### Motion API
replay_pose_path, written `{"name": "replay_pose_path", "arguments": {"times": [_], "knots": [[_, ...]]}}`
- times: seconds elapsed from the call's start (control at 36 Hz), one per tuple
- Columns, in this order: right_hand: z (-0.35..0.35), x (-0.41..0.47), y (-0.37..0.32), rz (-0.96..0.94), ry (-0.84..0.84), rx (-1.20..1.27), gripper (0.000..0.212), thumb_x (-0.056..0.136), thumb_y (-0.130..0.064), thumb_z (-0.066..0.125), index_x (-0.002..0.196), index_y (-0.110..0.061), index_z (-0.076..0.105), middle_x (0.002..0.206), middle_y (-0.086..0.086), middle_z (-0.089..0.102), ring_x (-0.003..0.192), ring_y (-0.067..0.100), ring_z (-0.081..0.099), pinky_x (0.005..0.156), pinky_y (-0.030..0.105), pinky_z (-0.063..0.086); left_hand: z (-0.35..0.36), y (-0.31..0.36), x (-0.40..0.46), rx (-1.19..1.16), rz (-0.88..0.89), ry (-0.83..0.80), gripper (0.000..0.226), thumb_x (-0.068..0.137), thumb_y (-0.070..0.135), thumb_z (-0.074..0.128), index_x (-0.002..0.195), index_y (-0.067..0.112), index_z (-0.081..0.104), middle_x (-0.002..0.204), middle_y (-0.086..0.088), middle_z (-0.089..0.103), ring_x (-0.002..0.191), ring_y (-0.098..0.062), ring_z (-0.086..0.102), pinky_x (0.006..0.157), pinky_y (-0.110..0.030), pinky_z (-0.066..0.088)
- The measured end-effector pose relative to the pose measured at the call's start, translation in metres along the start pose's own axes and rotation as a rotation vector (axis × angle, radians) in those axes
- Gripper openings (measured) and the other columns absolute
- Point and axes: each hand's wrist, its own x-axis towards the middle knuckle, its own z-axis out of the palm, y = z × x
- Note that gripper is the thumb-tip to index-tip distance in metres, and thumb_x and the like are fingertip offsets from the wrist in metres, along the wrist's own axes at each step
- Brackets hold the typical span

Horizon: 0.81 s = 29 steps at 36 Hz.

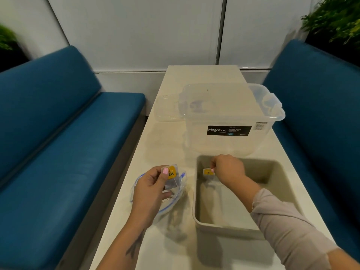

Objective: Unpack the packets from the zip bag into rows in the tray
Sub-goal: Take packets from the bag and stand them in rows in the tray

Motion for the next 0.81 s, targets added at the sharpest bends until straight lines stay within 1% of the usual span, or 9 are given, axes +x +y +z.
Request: {"name": "replay_pose_path", "arguments": {"times": [0.14,0.22,0.28,0.36,0.5,0.61,0.67,0.72,0.81], "knots": [[0.005,0.001,-0.002,-0.004,-0.007,-0.014,0.022,0.088,-0.014,0.053,0.1,-0.023,0.069,0.099,0.004,0.068,0.09,0.025,0.063,0.075,0.028,0.045,-0.001,0.0,0.0,0.006,-0.003,0.001,0.018,0.094,0.024,0.051,0.094,0.016,0.068,0.092,-0.005,0.071,0.09,-0.029,0.067,0.069,-0.037,0.057],[0.008,0.002,-0.003,-0.012,0.004,-0.039,0.021,0.09,-0.015,0.051,0.099,-0.024,0.068,0.098,0.002,0.068,0.089,0.023,0.064,0.078,0.03,0.048,-0.001,-0.002,-0.001,0.015,-0.005,-0.001,0.019,0.094,0.024,0.051,0.096,0.016,0.067,0.094,-0.008,0.07,0.092,-0.03,0.066,0.066,-0.033,0.057],[0.009,0.002,-0.003,-0.019,0.028,-0.062,0.021,0.092,-0.015,0.05,0.101,-0.024,0.067,0.099,0.001,0.068,0.09,0.022,0.064,0.079,0.03,0.048,-0.001,-0.002,-0.001,0.014,-0.01,-0.007,0.02,0.094,0.024,0.05,0.097,0.015,0.067,0.095,-0.011,0.07,0.089,-0.03,0.066,0.065,-0.03,0.056],[0.011,0.001,-0.001,-0.044,0.06,-0.094,0.022,0.093,-0.015,0.047,0.103,-0.023,0.066,0.101,0.0,0.068,0.094,0.022,0.063,0.082,0.03,0.046,0.0,-0.003,-0.001,0.013,-0.015,-0.017,0.019,0.094,0.024,0.051,0.096,0.014,0.067,0.093,-0.011,0.07,0.082,-0.024,0.065,0.063,-0.027,0.055],[0.011,-0.002,0.001,-0.073,0.122,-0.142,0.015,0.09,-0.019,0.05,0.095,-0.023,0.063,0.1,0.0,0.069,0.095,0.023,0.063,0.078,0.029,0.041,0.002,-0.003,0.0,0.018,-0.009,-0.022,0.019,0.093,0.026,0.052,0.095,0.016,0.068,0.088,-0.005,0.071,0.073,-0.012,0.067,0.061,-0.025,0.055],[0.009,-0.003,0.0,-0.077,0.112,-0.14,0.013,0.09,-0.022,0.051,0.098,-0.022,0.061,0.103,0.0,0.068,0.099,0.024,0.062,0.079,0.029,0.038,0.003,-0.003,0.003,0.043,0.004,-0.008,0.018,0.091,0.028,0.054,0.094,0.02,0.07,0.09,0.0,0.072,0.081,-0.016,0.067,0.065,-0.031,0.056],[0.009,-0.003,0.0,-0.077,0.115,-0.141,0.014,0.09,-0.02,0.049,0.097,-0.022,0.061,0.103,0.0,0.068,0.098,0.024,0.062,0.078,0.029,0.036,0.005,-0.002,0.004,0.04,0.011,0.002,0.017,0.091,0.026,0.055,0.093,0.021,0.071,0.086,0.004,0.073,0.075,-0.01,0.067,0.067,-0.034,0.056],[0.01,-0.004,0.001,-0.073,0.117,-0.138,0.016,0.09,-0.017,0.047,0.096,-0.022,0.061,0.102,0.001,0.068,0.097,0.024,0.062,0.079,0.029,0.037,0.007,0.0,0.004,0.036,0.014,0.008,0.015,0.091,0.025,0.056,0.093,0.021,0.071,0.085,0.005,0.073,0.071,-0.004,0.066,0.068,-0.034,0.057],[0.009,-0.004,0.002,-0.063,0.109,-0.107,0.015,0.09,-0.018,0.047,0.096,-0.022,0.061,0.1,0.001,0.069,0.096,0.024,0.062,0.081,0.03,0.039,0.008,0.0,0.005,0.065,0.032,0.01,0.015,0.091,0.026,0.056,0.094,0.025,0.071,0.088,0.007,0.073,0.074,-0.006,0.067,0.068,-0.032,0.058]]}}
